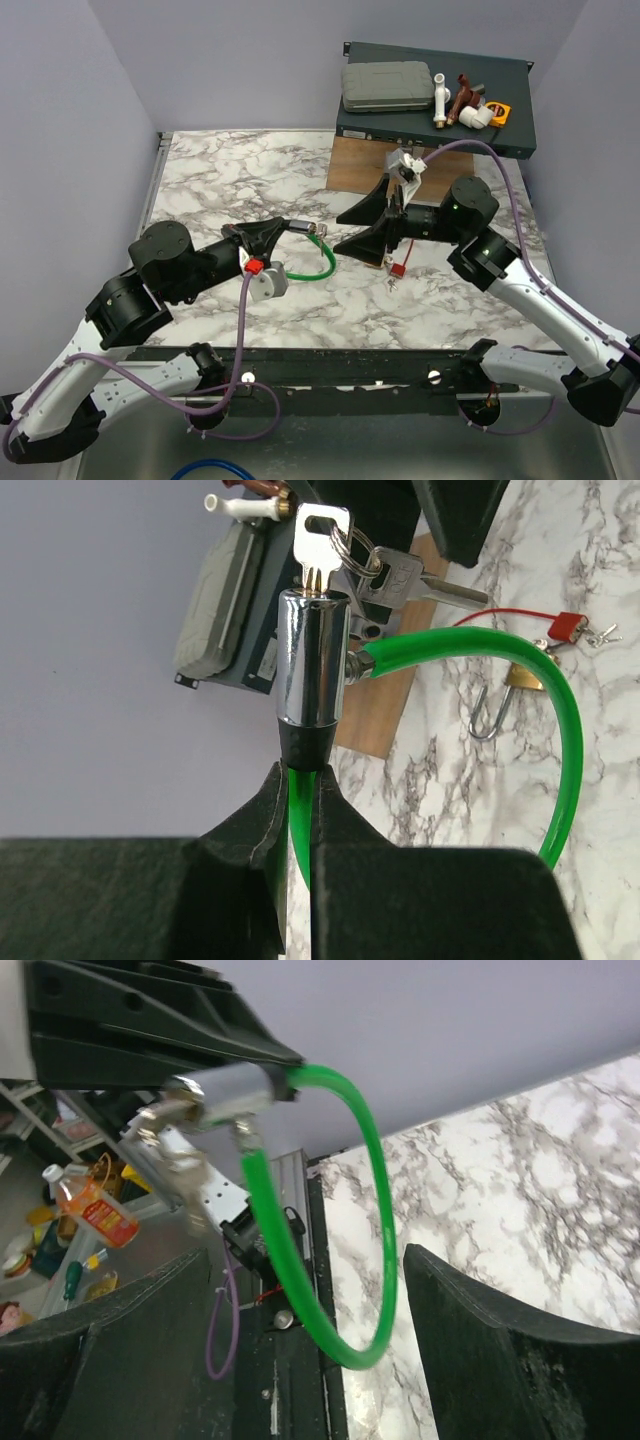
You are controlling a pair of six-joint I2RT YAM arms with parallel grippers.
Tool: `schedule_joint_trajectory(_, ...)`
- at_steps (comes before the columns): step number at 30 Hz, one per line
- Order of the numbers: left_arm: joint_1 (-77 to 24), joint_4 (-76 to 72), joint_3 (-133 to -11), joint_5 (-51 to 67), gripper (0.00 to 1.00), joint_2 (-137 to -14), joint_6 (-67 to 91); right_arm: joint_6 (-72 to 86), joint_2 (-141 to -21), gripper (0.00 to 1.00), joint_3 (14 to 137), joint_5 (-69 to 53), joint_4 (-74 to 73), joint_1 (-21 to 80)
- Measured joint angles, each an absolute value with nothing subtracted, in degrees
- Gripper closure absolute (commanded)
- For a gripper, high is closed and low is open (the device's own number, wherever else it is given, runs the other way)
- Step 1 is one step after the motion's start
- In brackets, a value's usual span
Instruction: Unlock with the key
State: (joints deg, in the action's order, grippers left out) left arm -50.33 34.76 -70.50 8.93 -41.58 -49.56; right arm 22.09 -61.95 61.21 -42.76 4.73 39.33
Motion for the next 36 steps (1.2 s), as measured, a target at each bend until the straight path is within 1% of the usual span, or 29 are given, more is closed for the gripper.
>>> schedule_joint_trajectory(5,-49.93,35.90,-70.59,9.30,1.00,-43.62,-48.47,20.69,-61.98,0.18,60.77,-44.36,8.75,42.65)
schedule_joint_trajectory(7,-49.84,35.97,-70.72,9.28,1.00,-44.53,-48.25,20.69,-62.00,0.21,59.88,-44.66,10.61,43.59)
schedule_joint_trajectory(12,-49.82,36.18,-71.57,9.32,1.00,-45.93,-47.94,18.39,-63.35,0.24,58.74,-43.22,10.68,45.45)
schedule_joint_trajectory(15,-49.82,36.14,-72.58,9.39,1.00,-46.15,-47.75,16.25,-63.72,0.29,58.28,-41.25,10.22,46.11)
schedule_joint_trajectory(17,-49.82,36.14,-73.58,9.54,1.00,-46.19,-47.42,14.61,-63.79,0.38,58.28,-39.70,9.93,46.50)
schedule_joint_trajectory(18,-49.82,36.10,-73.91,9.63,1.00,-46.19,-47.20,13.61,-63.81,0.46,58.28,-38.59,9.87,46.83)
schedule_joint_trajectory(19,-49.76,36.14,-74.28,9.72,1.00,-46.19,-46.92,12.88,-63.81,0.59,58.26,-37.69,9.87,47.11)
schedule_joint_trajectory(20,-49.63,36.12,-74.54,9.78,1.00,-46.19,-46.70,12.14,-63.83,0.78,58.04,-36.69,10.11,47.48)
schedule_joint_trajectory(21,-49.56,36.07,-74.67,9.89,1.00,-46.19,-46.46,11.57,-63.81,0.92,57.52,-35.27,10.83,47.94)
schedule_joint_trajectory(22,-49.54,36.10,-74.76,9.98,1.00,-46.19,-46.17,10.98,-63.81,0.99,57.12,-34.41,11.20,48.10)
schedule_joint_trajectory(29,-47.13,36.56,-74.87,10.74,1.00,-46.96,-43.29,12.03,-61.43,0.99,50.11,-29.98,18.98,49.15)
schedule_joint_trajectory(32,-46.19,37.04,-74.87,13.28,1.00,-47.18,-41.98,12.21,-58.52,0.99,47.00,-28.60,20.12,49.32)
schedule_joint_trajectory(36,-43.07,39.40,-76.14,20.16,1.00,-49.12,-39.51,12.23,-54.39,0.99,43.44,-27.20,19.73,49.69)
